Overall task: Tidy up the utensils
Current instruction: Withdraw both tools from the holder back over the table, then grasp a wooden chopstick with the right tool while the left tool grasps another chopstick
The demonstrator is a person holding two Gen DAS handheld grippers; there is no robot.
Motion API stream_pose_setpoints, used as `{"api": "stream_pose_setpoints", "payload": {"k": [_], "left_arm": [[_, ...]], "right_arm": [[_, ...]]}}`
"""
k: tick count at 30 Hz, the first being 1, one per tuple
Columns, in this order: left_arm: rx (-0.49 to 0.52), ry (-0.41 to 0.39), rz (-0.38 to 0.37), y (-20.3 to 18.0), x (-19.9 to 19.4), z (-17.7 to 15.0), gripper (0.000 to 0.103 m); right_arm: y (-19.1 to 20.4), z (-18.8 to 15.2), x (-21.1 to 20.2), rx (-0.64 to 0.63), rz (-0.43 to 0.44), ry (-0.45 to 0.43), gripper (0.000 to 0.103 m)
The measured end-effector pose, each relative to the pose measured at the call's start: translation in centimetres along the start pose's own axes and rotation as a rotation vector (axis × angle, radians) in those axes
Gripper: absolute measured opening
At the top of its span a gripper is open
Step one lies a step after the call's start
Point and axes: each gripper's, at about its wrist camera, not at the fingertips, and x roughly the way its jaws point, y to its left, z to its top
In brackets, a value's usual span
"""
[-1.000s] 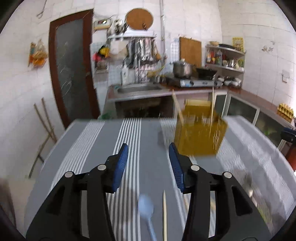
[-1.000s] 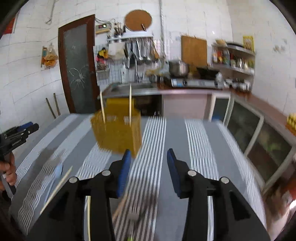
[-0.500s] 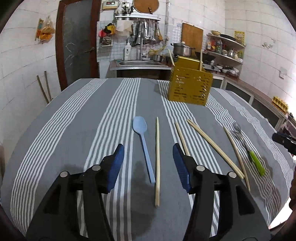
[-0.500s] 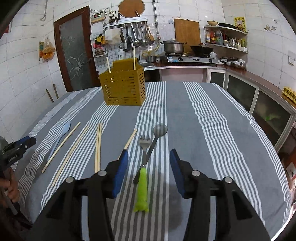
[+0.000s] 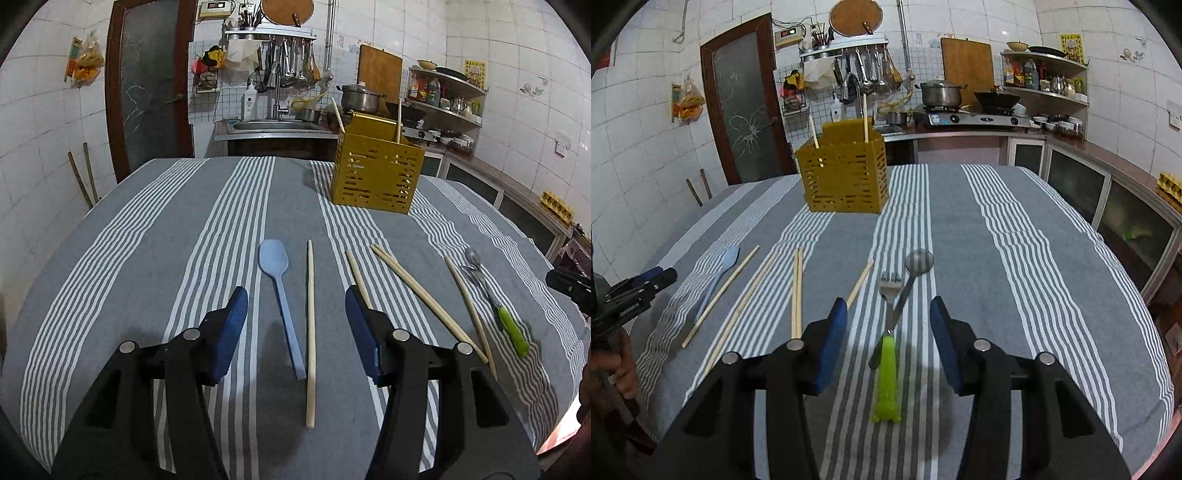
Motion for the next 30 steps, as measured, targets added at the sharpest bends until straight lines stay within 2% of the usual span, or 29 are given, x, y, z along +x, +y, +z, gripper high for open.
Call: {"api": "stream_pose_setpoints", "payload": {"k": [18, 30], "left_arm": [[0.034, 0.052, -0.008, -1.4, 3.9, 2.7, 0.054], [0.03, 0.142, -0.024, -1.7, 8.6, 3.6, 0.054]], "right_arm": [[2.6, 2.1, 3.1, -0.025, 0.035, 0.038, 0.046], [6.0, 3.6, 8.3, -0.045, 0.079, 0.115, 0.045]]}}
